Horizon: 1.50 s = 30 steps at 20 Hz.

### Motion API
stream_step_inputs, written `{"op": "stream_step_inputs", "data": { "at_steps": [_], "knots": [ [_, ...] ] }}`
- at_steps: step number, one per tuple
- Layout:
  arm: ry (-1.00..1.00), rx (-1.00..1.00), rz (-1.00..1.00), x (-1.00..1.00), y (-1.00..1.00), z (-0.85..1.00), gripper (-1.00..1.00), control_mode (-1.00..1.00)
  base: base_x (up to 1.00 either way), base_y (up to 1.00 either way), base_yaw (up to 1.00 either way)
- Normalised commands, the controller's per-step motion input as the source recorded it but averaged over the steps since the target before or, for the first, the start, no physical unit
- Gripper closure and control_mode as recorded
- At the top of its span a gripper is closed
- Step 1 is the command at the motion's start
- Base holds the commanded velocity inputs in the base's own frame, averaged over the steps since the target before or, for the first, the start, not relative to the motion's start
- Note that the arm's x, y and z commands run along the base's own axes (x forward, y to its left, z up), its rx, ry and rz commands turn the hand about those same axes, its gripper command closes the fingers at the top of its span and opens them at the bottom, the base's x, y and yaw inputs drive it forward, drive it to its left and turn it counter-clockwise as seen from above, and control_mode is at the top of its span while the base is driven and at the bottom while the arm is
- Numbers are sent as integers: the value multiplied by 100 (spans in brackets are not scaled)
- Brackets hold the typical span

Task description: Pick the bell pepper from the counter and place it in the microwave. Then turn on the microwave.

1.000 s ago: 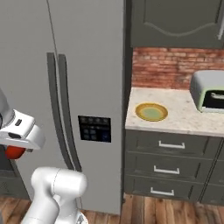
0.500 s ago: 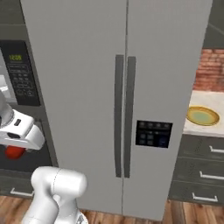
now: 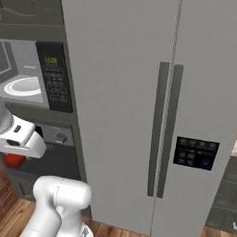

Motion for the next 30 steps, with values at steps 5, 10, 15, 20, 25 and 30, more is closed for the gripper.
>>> {"op": "stream_step_inputs", "data": {
  "at_steps": [5, 10, 15, 20, 25, 30],
  "knots": [
    [0, 0, 0, 0, 0, 0, 100, 100, 0, 65, 21],
    [0, 0, 0, 0, 0, 0, 100, 100, 0, 75, 11],
    [0, 0, 0, 0, 0, 0, 100, 100, 0, 21, 1],
    [0, 0, 0, 0, 0, 0, 100, 100, 16, 7, 0],
    [0, 0, 0, 0, 0, 0, 100, 100, 3, 24, 2],
    [0, 0, 0, 0, 0, 0, 100, 100, 4, 13, 4]
  ]
}}
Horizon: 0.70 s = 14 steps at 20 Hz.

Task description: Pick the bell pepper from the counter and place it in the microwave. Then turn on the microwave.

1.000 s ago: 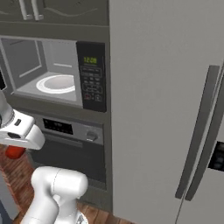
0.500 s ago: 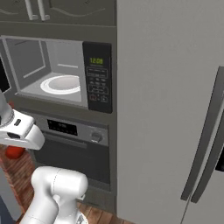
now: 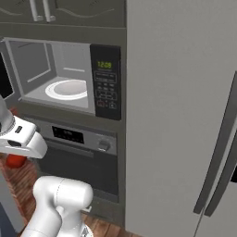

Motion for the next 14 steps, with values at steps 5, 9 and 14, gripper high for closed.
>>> {"op": "stream_step_inputs", "data": {
  "at_steps": [5, 9, 14],
  "knots": [
    [0, 0, 0, 0, 0, 0, 100, 100, 19, 1, 14],
    [0, 0, 0, 0, 0, 0, 100, 100, 32, 0, 20],
    [0, 0, 0, 0, 0, 0, 100, 100, 42, 0, 17]
  ]
}}
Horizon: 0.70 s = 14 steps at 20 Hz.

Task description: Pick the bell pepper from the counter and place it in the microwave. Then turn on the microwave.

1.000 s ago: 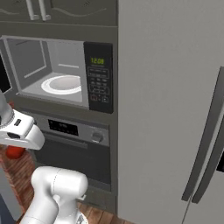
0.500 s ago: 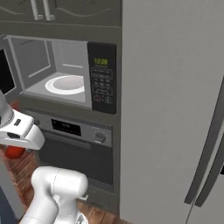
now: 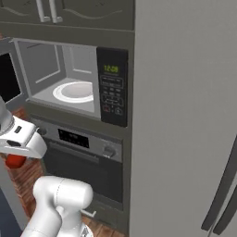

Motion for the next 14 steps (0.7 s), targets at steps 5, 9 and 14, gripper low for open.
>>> {"op": "stream_step_inputs", "data": {
  "at_steps": [5, 9, 14],
  "knots": [
    [0, 0, 0, 0, 0, 0, 100, 100, 31, 5, 11],
    [0, 0, 0, 0, 0, 0, 100, 100, 13, 28, 12],
    [0, 0, 0, 0, 0, 0, 100, 100, 1, 35, 12]
  ]
}}
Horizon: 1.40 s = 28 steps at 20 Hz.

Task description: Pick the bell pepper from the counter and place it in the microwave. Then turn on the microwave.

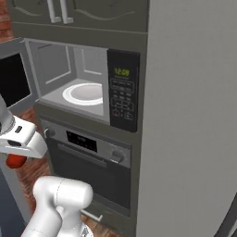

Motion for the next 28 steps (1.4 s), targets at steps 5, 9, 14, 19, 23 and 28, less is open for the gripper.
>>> {"op": "stream_step_inputs", "data": {
  "at_steps": [5, 9, 14, 19, 23, 28],
  "knots": [
    [0, 0, 0, 0, 0, 0, 100, 100, 7, 28, 11],
    [0, 0, 0, 0, 0, 0, 100, 100, 29, 14, 8],
    [0, 0, 0, 0, 0, 0, 100, 100, 39, 5, 6],
    [0, 0, 0, 0, 0, 0, 100, 100, 23, 2, 2],
    [0, 0, 0, 0, 0, 0, 100, 100, 41, 0, 0],
    [0, 0, 0, 0, 0, 0, 100, 100, 37, 6, 0]
  ]
}}
